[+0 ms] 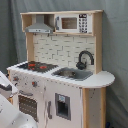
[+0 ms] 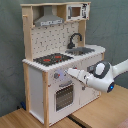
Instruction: Play with the kitchen
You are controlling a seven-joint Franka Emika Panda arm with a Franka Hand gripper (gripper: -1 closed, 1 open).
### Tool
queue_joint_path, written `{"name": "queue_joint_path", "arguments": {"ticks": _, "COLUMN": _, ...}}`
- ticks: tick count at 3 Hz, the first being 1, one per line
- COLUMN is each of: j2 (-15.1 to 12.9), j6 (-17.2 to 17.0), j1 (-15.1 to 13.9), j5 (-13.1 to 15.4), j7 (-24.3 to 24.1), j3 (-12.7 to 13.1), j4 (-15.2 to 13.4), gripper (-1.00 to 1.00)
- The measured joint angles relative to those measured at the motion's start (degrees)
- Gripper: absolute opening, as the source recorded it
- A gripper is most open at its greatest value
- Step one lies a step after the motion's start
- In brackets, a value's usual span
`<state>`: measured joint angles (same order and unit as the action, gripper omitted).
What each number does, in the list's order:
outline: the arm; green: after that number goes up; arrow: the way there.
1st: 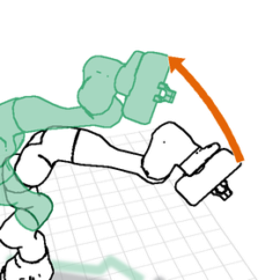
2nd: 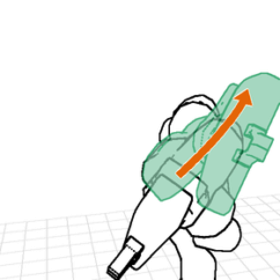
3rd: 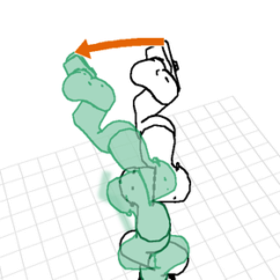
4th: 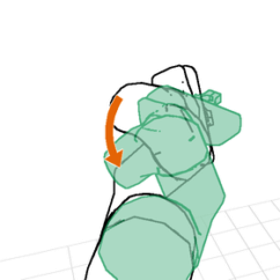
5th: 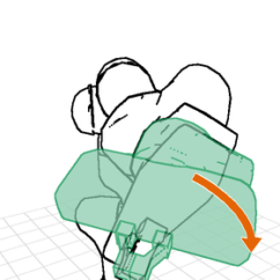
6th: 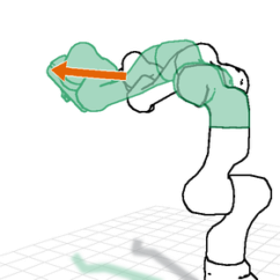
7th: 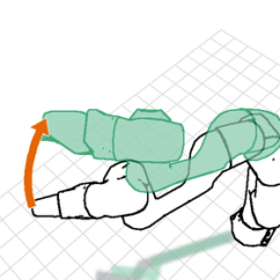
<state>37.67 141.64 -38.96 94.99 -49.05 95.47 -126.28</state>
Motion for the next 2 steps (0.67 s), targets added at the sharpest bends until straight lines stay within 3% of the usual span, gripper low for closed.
{"name": "queue_joint_path", "arguments": {"ticks": 1, "j2": 0.02, "j6": 1.70, "j1": -2.12, "j5": 3.73, "j7": -3.89, "j3": 0.27, "j4": 0.00, "gripper": 1.00}}
{"name": "queue_joint_path", "arguments": {"ticks": 2, "j2": 0.08, "j6": 2.09, "j1": -5.54, "j5": 4.55, "j7": -7.49, "j3": 3.02, "j4": 0.92, "gripper": 1.00}}
